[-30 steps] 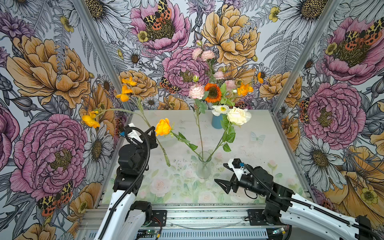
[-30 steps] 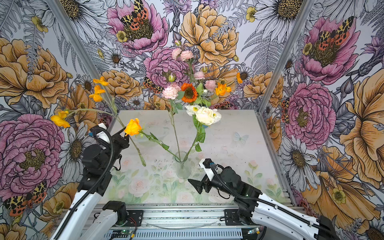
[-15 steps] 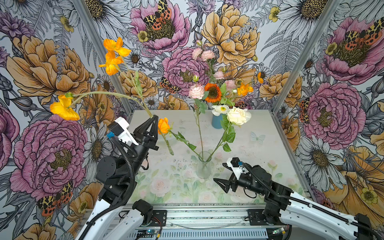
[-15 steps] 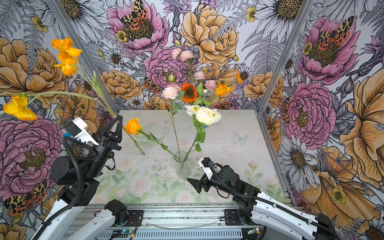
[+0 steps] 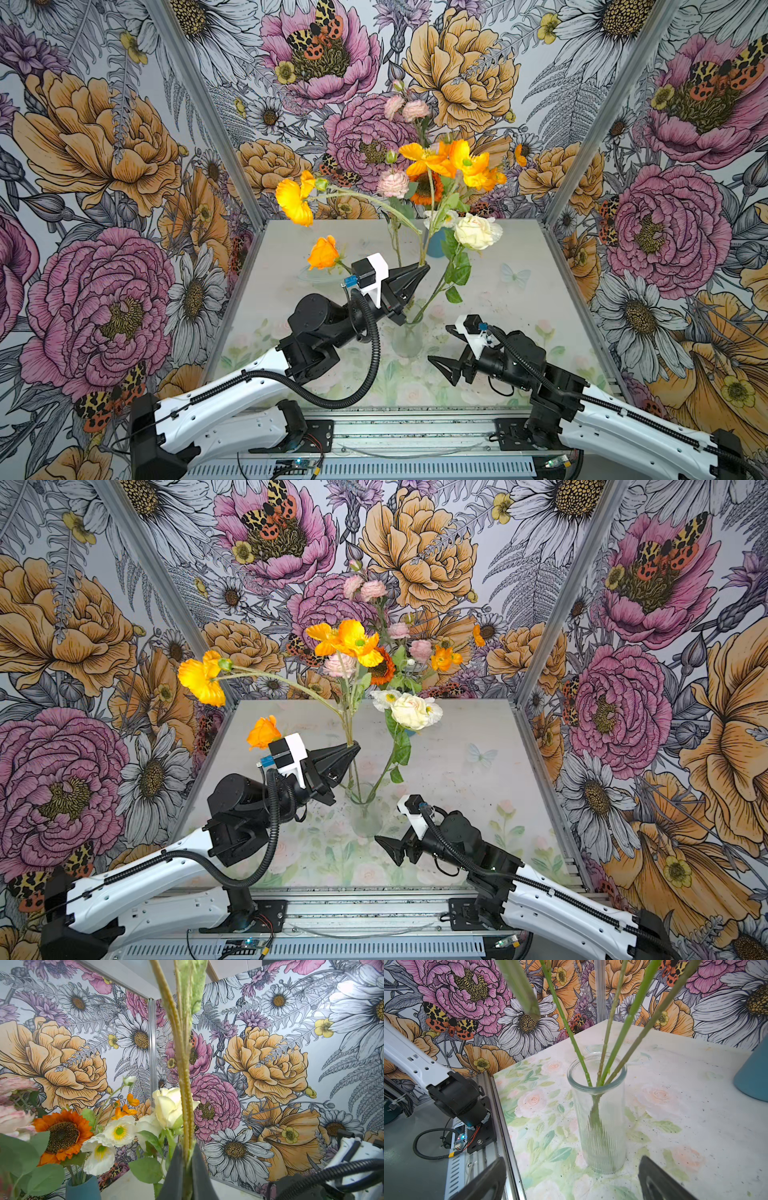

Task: Arrange the flowers into the vase
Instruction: 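Carry the orange poppies over the glass vase and lower the stems in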

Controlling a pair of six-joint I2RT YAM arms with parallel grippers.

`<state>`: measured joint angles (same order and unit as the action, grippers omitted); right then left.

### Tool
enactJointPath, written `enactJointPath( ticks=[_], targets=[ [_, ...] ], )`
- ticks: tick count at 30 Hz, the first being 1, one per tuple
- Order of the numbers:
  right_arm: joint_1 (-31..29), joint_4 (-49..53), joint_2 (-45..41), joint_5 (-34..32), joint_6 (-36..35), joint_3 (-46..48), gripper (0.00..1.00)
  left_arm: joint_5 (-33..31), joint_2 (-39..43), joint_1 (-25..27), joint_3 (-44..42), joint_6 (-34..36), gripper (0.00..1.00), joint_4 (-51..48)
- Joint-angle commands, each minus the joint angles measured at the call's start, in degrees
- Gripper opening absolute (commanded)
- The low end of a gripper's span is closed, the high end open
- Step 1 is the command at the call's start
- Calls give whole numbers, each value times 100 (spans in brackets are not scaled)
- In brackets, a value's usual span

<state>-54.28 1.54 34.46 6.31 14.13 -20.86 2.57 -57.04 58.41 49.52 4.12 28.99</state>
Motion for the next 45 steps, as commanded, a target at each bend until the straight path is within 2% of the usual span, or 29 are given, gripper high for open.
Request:
enactJointPath(
  ticks=[1,11,13,18,25,34,38,45],
  targets=[
    [25,48,-71,11,11,-85,100,-32,-160,30,-215,422,0,877],
    [27,49,-130,26,45,3,100,-630,-696,16,-825,231,0,2293],
    [28,65,-146,11,33,16,99,-921,-720,54,-953,145,0,2395],
    [26,75,-194,11,46,61,100,-1179,-750,150,-1208,133,0,2380],
    [31,57,-92,19,27,41,99,-1346,-880,154,-1727,30,0,2704],
    [24,-29,92,80,10,-45,99,-1417,-1451,169,-2192,-161,0,3429],
    [28,-27,80,86,-16,-58,99,-1626,-1547,170,-2310,-173,5,3534],
    [24,-52,158,92,-42,-87,100,-1663,-1327,223,-2314,-175,19,2909]
  ],
)
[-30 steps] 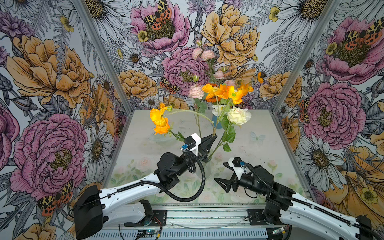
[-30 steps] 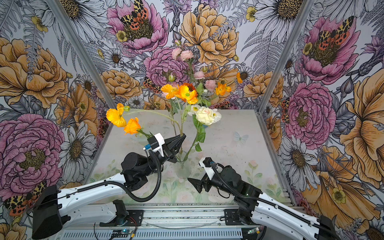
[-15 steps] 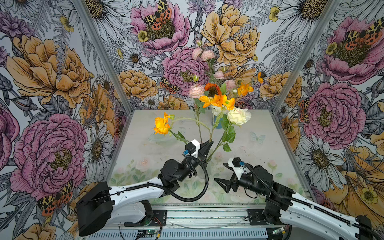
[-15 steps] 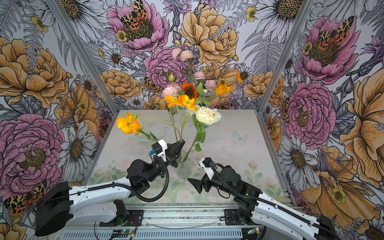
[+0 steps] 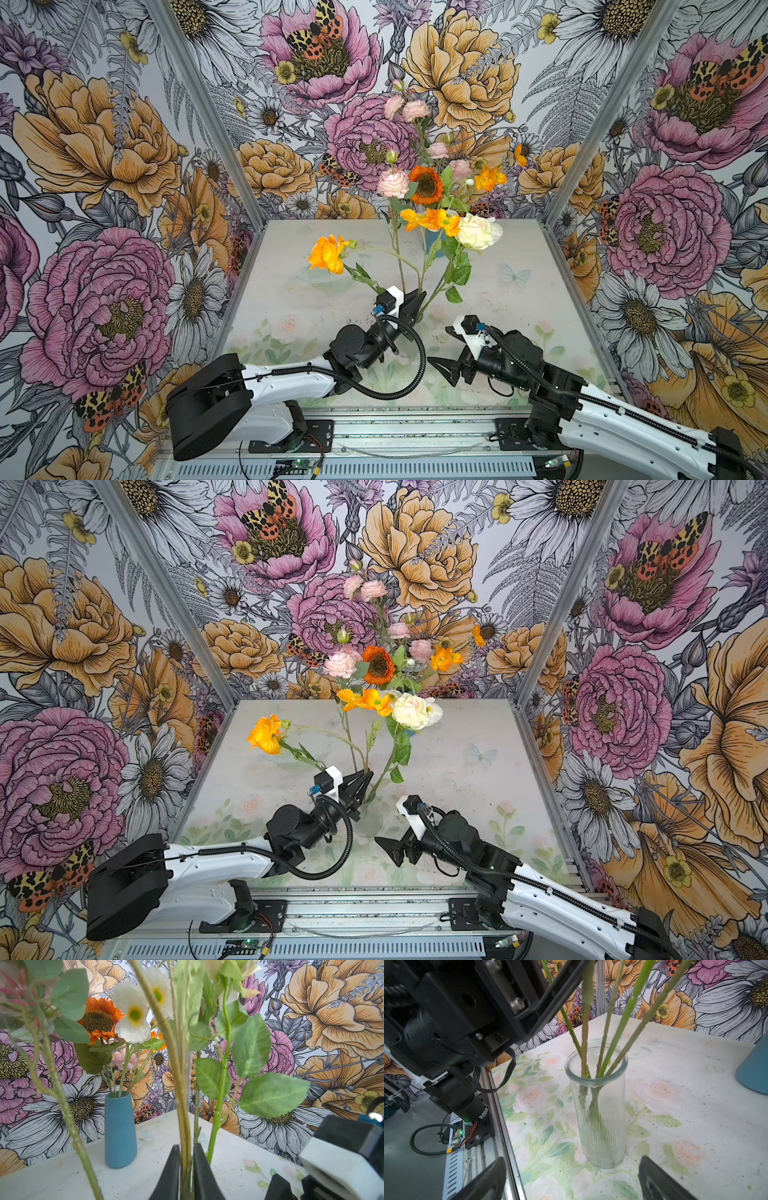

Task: Arrange the flowers into the vase
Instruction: 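Carry the orange poppies over the glass vase and lower the stems in, then open the left gripper and draw it back from the vase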

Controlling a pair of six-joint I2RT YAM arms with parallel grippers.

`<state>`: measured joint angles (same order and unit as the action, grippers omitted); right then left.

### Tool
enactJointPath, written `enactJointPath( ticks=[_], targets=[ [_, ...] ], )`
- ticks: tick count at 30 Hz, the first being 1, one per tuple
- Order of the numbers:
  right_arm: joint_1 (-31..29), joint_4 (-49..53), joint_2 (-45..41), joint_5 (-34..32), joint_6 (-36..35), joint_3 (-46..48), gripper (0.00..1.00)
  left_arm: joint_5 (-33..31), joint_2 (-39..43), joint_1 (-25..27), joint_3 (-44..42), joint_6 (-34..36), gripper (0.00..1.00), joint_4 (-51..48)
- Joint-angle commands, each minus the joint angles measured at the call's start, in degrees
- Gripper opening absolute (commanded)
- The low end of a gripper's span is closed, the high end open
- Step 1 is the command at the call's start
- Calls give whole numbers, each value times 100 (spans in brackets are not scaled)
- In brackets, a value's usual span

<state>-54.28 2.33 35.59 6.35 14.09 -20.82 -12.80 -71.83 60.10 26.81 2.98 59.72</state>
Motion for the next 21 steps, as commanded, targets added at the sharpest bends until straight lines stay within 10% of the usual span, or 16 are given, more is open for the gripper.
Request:
enactJointPath(
  ticks=[1,12,17,21],
  targets=[
    [26,-144,55,101,-40,-89,99,-120,211,69,-36,-65,22,-271],
    [26,-165,38,128,-44,-95,99,-261,977,243,-51,-149,57,-1461],
    [26,-208,-59,17,-63,-37,99,-403,1442,565,-141,-35,99,-2003],
    [29,-214,-112,-158,-114,-89,100,-548,1688,902,-158,210,99,-2439]
  ],
)
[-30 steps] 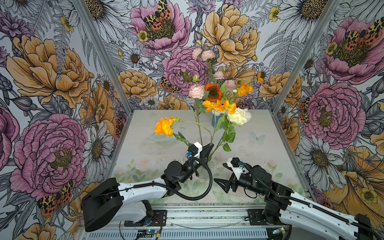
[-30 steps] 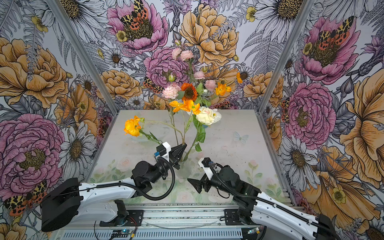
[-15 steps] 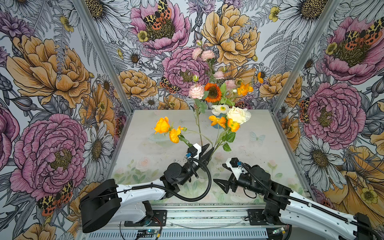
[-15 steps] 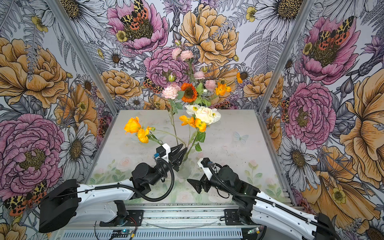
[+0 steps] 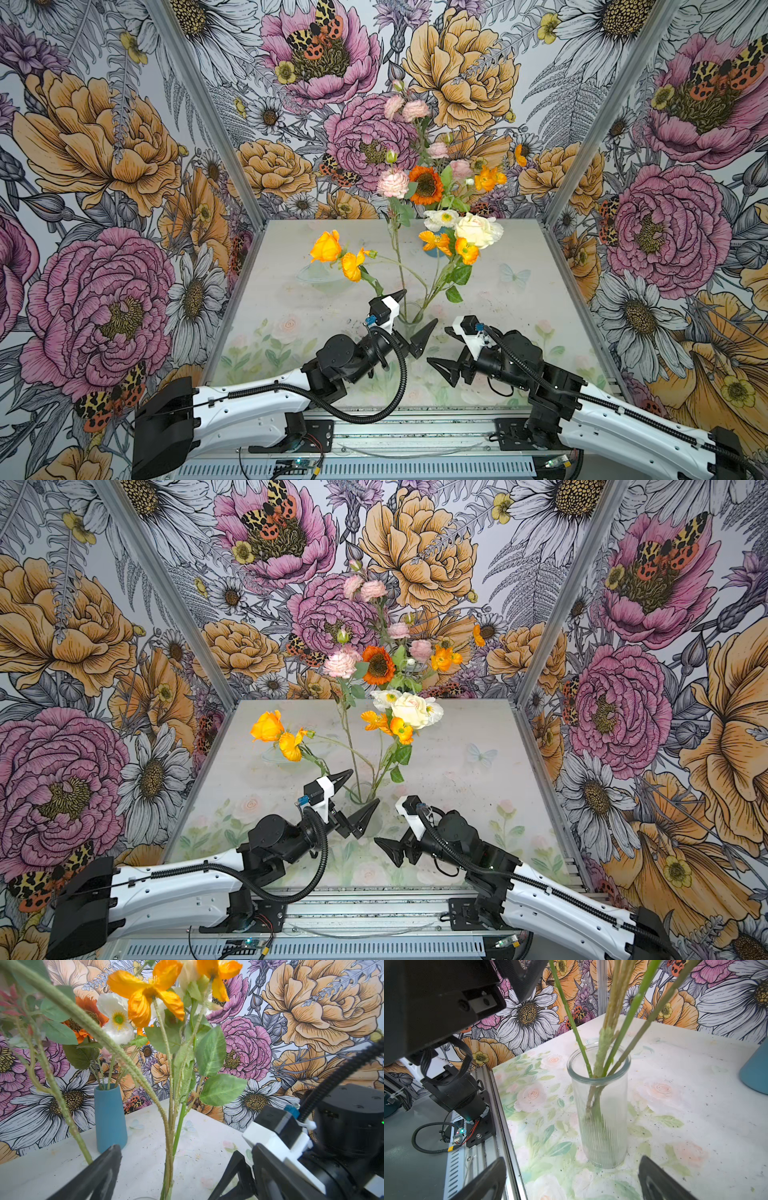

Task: Arrange the flowers into the vase
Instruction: 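Open the left gripper and draw it back from the vase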

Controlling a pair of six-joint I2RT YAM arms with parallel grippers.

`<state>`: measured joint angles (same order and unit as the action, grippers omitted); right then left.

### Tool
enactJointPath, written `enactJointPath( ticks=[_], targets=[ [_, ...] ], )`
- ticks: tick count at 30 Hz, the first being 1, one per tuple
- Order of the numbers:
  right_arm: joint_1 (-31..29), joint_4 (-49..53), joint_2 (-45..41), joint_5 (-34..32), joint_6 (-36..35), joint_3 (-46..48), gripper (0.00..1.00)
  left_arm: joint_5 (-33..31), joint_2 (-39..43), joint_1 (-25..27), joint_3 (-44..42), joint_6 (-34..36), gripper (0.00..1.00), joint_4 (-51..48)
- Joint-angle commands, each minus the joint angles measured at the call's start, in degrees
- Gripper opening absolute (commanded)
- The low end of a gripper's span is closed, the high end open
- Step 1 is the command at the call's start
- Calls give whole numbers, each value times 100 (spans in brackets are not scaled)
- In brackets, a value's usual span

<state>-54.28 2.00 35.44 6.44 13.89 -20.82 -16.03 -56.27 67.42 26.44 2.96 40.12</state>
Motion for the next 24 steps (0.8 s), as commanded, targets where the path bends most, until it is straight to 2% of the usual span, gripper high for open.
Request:
enactJointPath(
  ticks=[1,7,13,17,21,24],
  targets=[
    [30,-180,-106,-228,-95,-91,99,-280,150,241,-163,299,99,-530],
    [49,-51,-131,-1077,234,65,99,-1729,64,1023,-432,1135,99,-706],
    [47,-97,-429,-888,295,258,99,-2114,71,1140,-770,887,98,-669],
    [43,-112,-656,-750,243,379,99,-2246,-207,1086,-1009,885,99,-127],
    [55,-121,-688,-630,206,418,100,-2191,-500,905,-1154,629,99,296],
    [58,-130,-646,-517,146,423,99,-1964,-649,544,-1261,429,99,740]
  ],
)
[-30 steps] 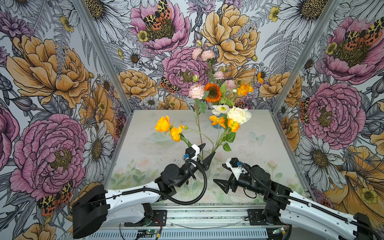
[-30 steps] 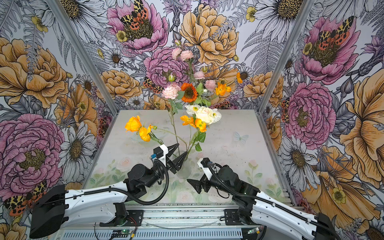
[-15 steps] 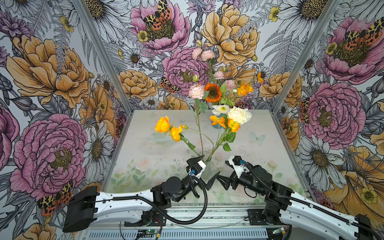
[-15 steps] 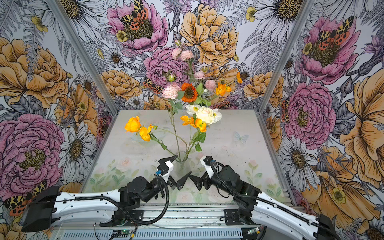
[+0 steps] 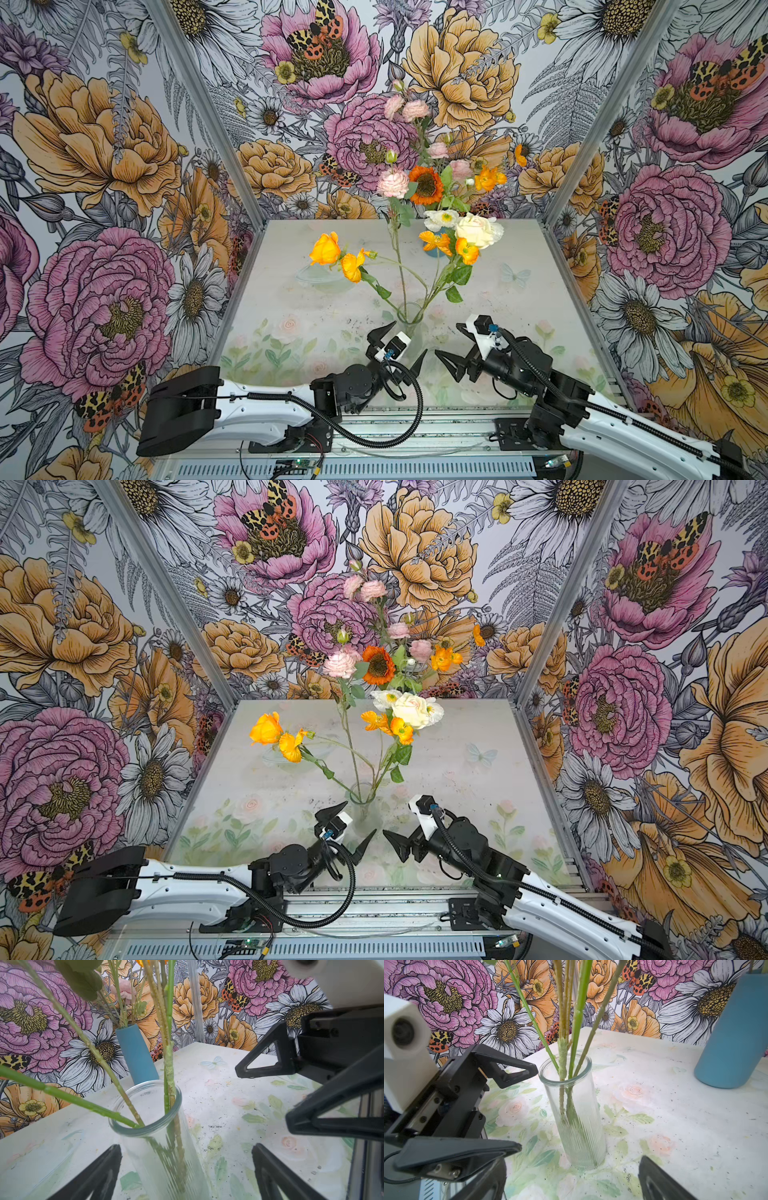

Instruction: Arrange the flowers into the vase

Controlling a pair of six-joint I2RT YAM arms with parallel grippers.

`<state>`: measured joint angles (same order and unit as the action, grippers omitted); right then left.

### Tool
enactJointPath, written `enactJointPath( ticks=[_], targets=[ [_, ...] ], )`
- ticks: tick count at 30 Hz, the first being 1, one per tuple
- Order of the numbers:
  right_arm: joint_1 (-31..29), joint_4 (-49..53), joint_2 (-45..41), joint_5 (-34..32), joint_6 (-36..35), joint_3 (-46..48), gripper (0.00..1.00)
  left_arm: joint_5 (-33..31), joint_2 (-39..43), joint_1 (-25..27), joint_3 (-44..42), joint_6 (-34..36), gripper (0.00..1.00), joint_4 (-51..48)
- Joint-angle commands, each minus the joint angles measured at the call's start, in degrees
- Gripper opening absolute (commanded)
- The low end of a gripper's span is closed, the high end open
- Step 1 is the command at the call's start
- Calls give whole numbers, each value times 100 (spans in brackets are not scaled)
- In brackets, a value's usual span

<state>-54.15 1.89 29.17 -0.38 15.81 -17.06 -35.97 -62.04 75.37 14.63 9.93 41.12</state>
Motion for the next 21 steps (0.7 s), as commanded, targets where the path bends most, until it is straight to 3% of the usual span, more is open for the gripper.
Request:
enactJointPath(
  ticks=[1,10,21],
  targets=[
    [44,-117,8,178,-78,41,99,115,-117,-367,-34,-366,99,583],
    [42,-249,260,274,-119,-5,100,1256,-609,-1131,124,-775,99,904],
    [42,-339,479,418,-105,-151,100,1790,-1492,-1572,215,-766,99,1998]
  ],
)
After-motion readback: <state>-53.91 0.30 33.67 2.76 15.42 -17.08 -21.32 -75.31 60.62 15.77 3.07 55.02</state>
